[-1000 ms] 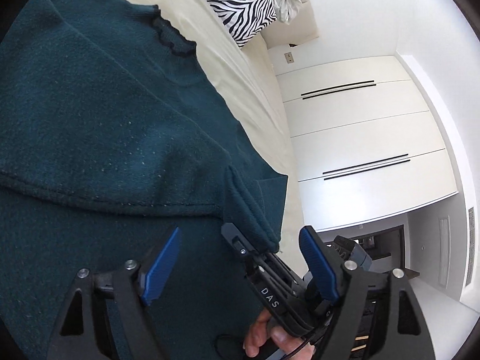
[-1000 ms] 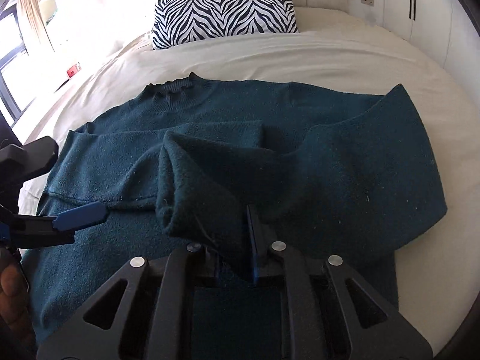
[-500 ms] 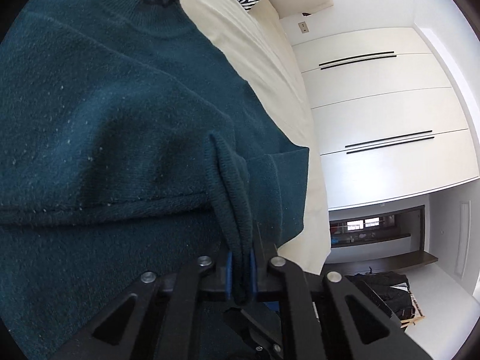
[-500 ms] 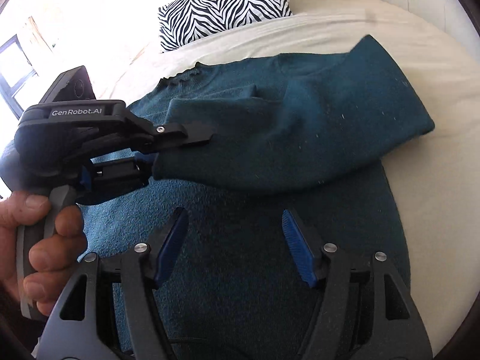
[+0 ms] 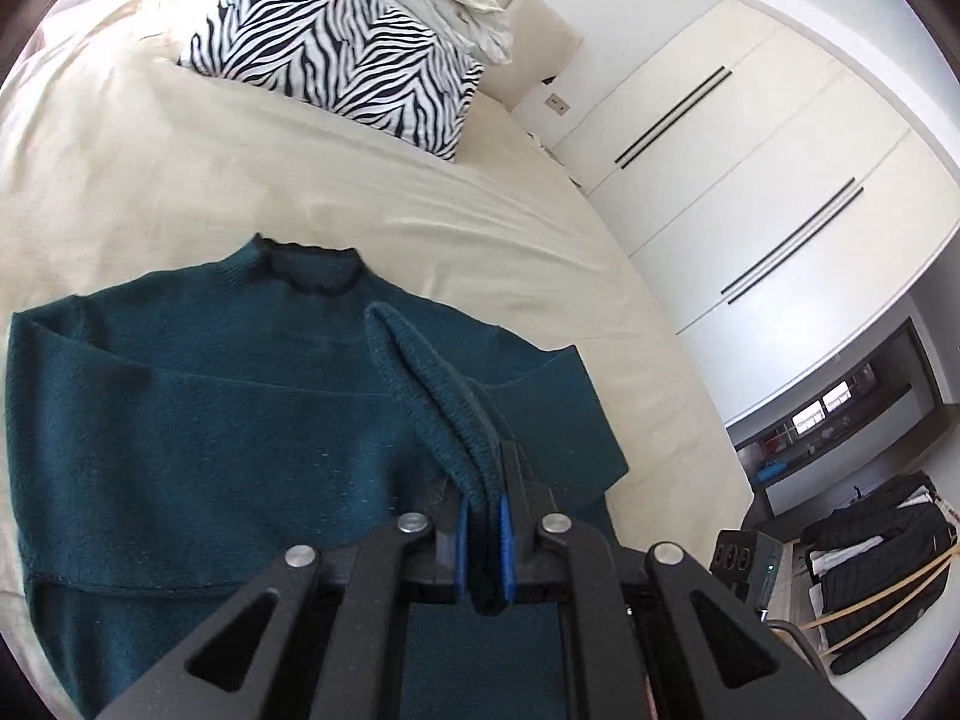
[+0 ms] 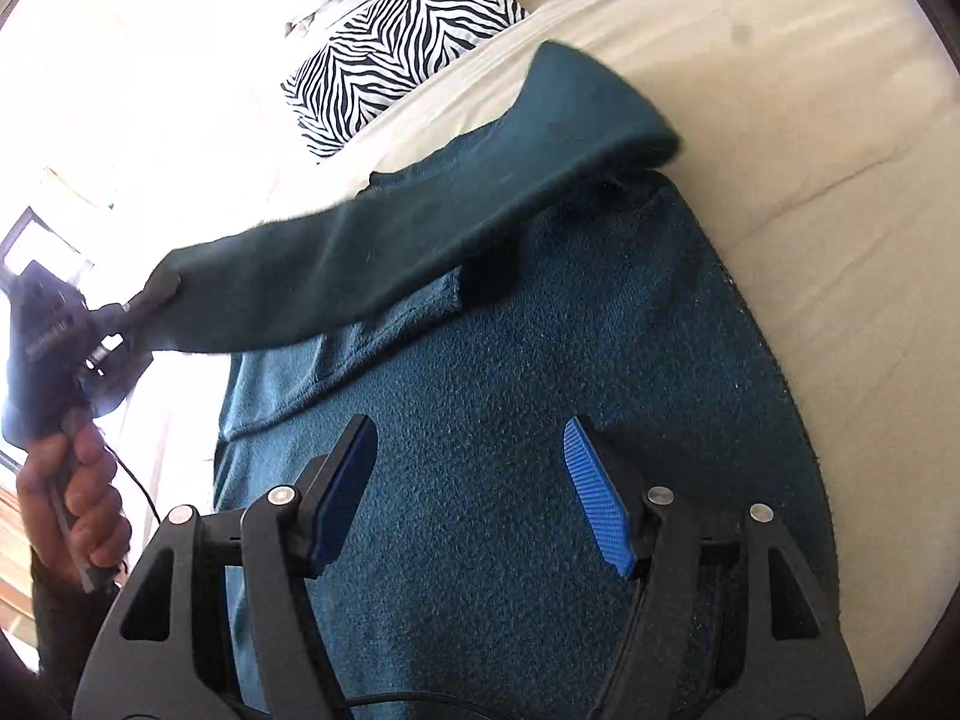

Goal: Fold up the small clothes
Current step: 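Fold the held sleeve across the sweater body toward the left gripper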

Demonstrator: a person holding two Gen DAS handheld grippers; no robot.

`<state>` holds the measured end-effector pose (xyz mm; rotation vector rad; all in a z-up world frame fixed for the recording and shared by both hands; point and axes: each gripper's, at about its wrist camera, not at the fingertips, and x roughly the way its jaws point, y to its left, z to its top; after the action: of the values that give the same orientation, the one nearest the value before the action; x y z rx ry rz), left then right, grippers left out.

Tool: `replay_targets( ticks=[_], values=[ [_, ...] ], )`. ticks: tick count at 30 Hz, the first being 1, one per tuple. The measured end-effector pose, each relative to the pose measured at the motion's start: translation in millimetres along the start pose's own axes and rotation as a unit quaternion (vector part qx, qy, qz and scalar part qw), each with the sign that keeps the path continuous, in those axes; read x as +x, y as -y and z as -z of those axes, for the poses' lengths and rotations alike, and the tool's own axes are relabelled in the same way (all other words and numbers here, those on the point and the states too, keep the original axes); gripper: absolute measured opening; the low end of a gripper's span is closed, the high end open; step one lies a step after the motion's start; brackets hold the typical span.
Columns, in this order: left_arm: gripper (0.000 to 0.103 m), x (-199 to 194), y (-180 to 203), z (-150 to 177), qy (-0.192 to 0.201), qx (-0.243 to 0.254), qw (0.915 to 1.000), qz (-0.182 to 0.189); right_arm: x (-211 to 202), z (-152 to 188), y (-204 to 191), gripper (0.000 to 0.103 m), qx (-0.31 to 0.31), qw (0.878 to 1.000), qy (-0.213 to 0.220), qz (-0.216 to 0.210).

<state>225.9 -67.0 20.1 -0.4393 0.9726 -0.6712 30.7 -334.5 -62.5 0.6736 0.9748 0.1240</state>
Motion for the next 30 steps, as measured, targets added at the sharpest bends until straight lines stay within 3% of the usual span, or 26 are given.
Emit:
replay_targets(
  ticks=[3,7,14,19,23,25,26,30],
  values=[
    [0.008,2.9,-35.4,0.1,0.000,-0.014,0.9994,-0.031,-0.3,-5.6,10.8,0.064,0.043,0.999,0.005,-0.016],
    [0.008,12.6,-68.8,6.8,-0.011,-0.037,0.9982,-0.045,-0.4,-13.8,26.1,0.064,0.099,0.994,0.013,-0.039],
    [0.008,9.5,-90.0,15.3,0.010,-0.046,0.9980,-0.042,15.0,-43.2,41.4,0.064,0.185,0.977,0.032,-0.101],
    [0.008,13.3,-97.2,17.8,0.013,-0.055,0.9976,-0.040,44.6,-71.5,59.5,0.064,0.268,0.950,0.045,-0.154],
    [0.008,15.4,-104.4,21.2,0.013,-0.063,0.9969,-0.045,37.4,-87.9,78.6,0.064,0.308,0.929,0.120,-0.168],
    [0.009,17.8,-107.7,22.5,0.011,-0.065,0.9968,-0.045,35.6,-85.9,94.1,0.064,0.345,0.907,0.138,-0.200],
    [0.009,19.4,-108.9,23.2,0.010,-0.065,0.9969,-0.045,35.3,-85.1,99.2,0.063,0.354,0.902,0.142,-0.204],
    [0.009,24.6,-107.7,26.7,0.006,-0.059,0.9971,-0.047,29.2,-82.1,110.0,0.057,0.356,0.897,0.161,-0.207]
  ],
)
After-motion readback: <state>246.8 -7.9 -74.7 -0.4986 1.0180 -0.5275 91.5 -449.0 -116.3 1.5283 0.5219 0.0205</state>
